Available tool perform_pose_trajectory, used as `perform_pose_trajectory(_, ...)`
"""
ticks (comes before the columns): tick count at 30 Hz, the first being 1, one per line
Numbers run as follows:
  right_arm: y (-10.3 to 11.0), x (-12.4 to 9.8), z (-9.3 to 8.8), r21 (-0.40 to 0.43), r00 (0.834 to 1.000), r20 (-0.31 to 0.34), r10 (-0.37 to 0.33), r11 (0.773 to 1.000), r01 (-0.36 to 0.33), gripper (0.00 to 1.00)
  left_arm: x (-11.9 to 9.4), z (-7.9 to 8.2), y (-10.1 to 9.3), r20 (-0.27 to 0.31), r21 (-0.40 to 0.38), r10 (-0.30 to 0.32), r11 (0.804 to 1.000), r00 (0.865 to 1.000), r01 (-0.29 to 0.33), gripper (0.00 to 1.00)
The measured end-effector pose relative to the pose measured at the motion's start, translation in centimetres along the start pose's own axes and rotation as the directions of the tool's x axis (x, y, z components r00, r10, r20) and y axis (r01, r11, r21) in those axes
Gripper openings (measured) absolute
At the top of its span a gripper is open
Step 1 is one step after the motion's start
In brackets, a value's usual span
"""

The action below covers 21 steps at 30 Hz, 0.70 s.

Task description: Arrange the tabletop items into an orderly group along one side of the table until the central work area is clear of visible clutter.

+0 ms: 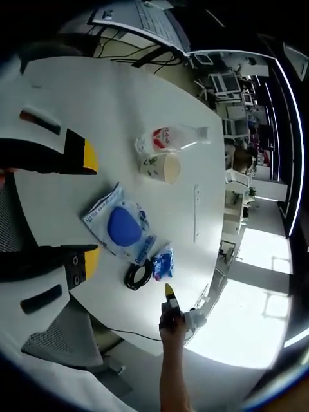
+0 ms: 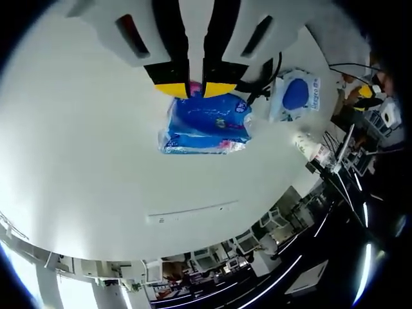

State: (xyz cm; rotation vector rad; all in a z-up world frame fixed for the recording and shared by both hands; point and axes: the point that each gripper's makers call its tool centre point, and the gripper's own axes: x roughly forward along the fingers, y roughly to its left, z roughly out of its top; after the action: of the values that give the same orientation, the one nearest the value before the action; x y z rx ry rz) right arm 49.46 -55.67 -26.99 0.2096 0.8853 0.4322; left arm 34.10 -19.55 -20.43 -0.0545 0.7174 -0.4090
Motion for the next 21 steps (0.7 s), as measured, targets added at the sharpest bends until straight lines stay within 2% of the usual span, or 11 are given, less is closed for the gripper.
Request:
perform_pose_trajectory(9,1.2,0.1,0.2,-0.015,1.000,0.001,0.016,1.000,-0.016,0.05,0.3,0.1,-0.2,0.003,0.005,-0.016,1.000,1.000,0.016,0.43)
perform_pose_trajectory(12,2.3,-0.3,0.0,-0.028,1.000,0.001,0.019,0.999,-0.019,0.06,0.5,0.1,-0.3,0.005,0.007,-0.023,1.000,1.000,0.023,0.43)
perform_pose_trajectory(17,4.0,0.0,0.1,-0.062,0.998,0.006,0.059,0.996,-0.059,0.10,0.8,0.1,-0.4,0.005,0.005,-0.032,0.999,0.999,0.032,0.43)
perform_pose_trajectory(21,4.4,0.6,0.0,-0.097,0.996,-0.013,0.085,0.992,-0.086,0.13,1.1,-0.1,-0.5,0.001,0.002,-0.038,0.999,0.999,0.038,0.42)
